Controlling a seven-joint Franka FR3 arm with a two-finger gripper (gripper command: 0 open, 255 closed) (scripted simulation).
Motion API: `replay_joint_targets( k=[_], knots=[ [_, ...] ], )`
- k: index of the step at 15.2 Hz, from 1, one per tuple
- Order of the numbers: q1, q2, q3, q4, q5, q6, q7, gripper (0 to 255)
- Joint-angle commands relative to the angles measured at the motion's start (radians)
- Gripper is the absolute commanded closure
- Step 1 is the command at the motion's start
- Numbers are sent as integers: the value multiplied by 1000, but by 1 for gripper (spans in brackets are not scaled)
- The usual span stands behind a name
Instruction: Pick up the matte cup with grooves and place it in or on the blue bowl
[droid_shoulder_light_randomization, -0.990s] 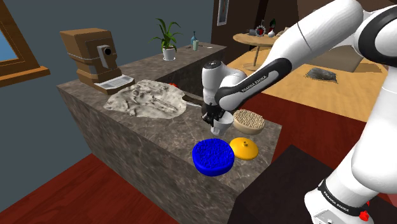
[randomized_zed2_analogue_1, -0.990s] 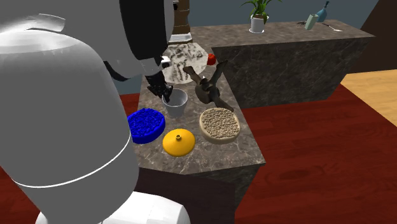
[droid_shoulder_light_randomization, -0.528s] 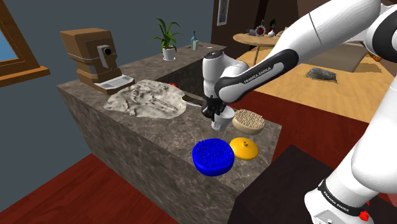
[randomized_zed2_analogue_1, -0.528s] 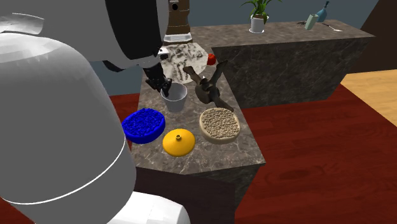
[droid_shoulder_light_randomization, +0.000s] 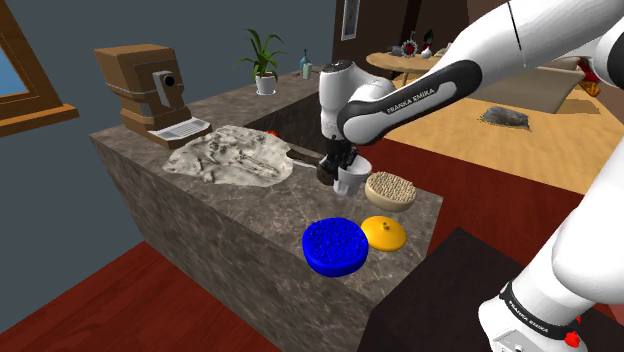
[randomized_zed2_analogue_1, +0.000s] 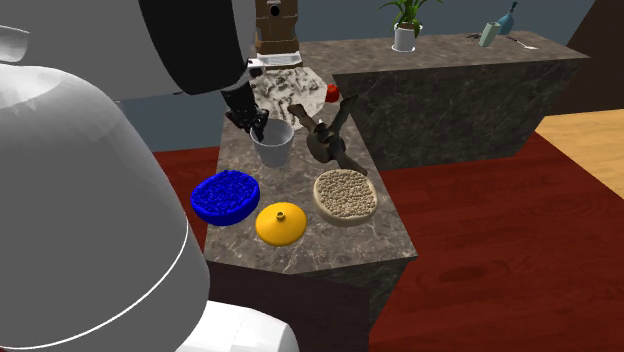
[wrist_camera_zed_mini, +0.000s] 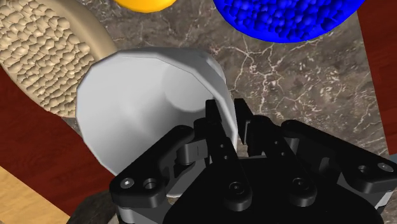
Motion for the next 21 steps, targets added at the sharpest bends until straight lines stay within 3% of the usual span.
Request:
replay_joint_targets(
  k=[1,3,16,21],
  knots=[
    [0,-16,2,9,9,-23,-9,255],
    [0,-25,2,18,15,-40,-15,255],
    [154,-145,155,-40,90,-147,238,255],
    [153,-114,157,-78,69,-85,261,255]
  ],
)
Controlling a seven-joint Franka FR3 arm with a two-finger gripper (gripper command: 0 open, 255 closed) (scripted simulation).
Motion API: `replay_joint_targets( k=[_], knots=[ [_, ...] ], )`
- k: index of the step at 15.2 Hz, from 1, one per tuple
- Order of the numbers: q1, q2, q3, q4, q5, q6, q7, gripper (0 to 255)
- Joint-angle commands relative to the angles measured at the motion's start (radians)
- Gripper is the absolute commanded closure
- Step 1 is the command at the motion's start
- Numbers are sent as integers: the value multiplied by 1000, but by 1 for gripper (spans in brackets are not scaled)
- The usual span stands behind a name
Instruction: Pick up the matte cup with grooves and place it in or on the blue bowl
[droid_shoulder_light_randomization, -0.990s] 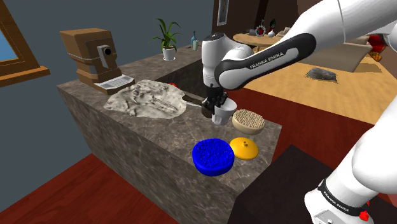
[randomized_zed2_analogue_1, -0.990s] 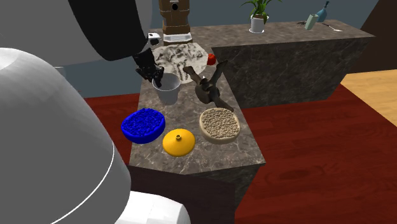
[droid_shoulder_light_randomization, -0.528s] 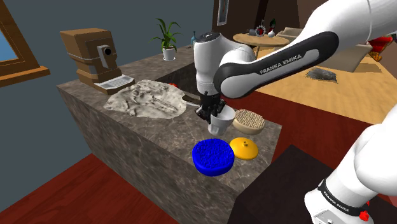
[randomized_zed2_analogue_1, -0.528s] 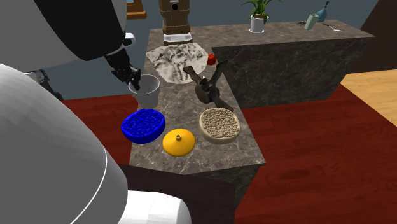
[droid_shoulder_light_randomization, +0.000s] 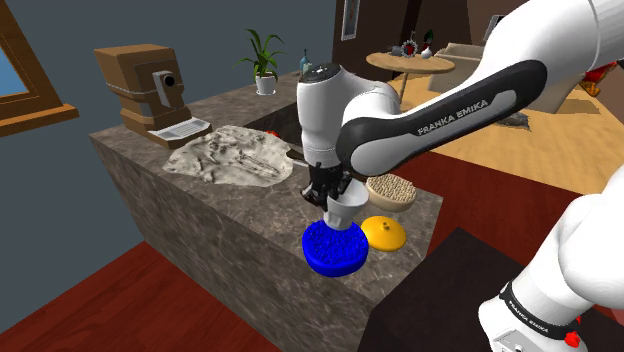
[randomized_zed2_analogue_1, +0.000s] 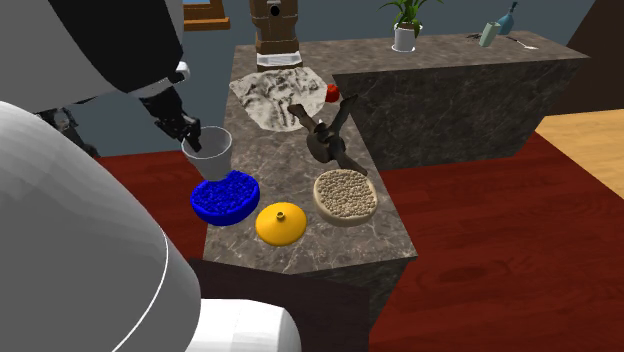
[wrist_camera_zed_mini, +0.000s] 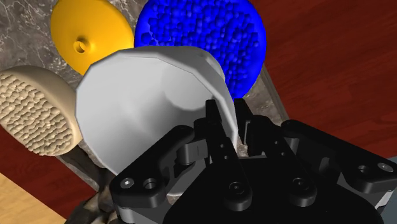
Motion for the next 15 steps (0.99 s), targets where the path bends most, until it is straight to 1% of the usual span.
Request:
replay_joint_targets(
  k=[1,13,15],
  knots=[
    [0,13,1,-13,-9,24,11,255],
    [3,113,-4,-77,-86,167,85,255],
    [3,113,-4,-77,-86,167,85,255]
  ],
)
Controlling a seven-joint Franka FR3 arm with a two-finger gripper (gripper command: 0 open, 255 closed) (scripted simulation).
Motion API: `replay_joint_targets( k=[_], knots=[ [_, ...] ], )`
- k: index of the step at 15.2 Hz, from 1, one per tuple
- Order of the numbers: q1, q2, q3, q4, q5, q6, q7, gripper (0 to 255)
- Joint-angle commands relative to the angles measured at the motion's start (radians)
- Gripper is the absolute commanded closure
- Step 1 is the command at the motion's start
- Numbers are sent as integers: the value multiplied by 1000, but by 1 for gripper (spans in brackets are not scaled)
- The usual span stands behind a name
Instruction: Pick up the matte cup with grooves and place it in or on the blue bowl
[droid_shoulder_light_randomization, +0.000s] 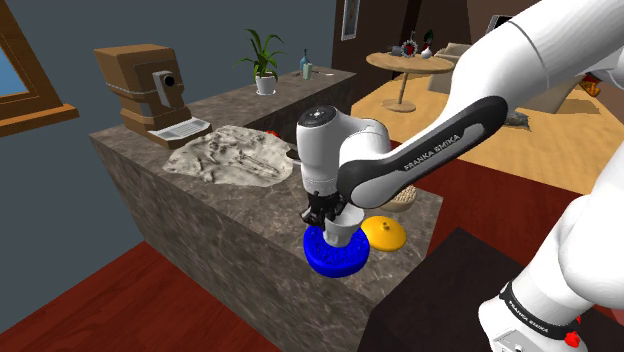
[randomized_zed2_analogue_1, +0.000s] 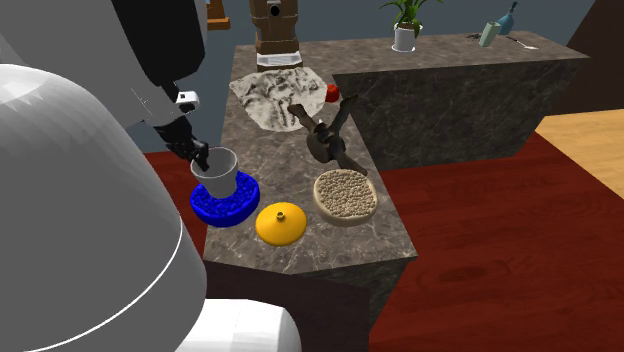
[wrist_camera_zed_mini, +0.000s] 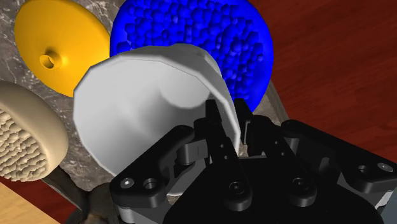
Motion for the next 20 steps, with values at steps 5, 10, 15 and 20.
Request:
replay_joint_targets(
  k=[5,10,15,20],
  knots=[
    [0,3,0,-2,-2,4,2,255],
    [0,3,0,-2,-2,4,2,0],
    [5,-52,12,44,46,-88,-30,0],
    [7,-64,14,58,56,-112,-36,0]
  ],
)
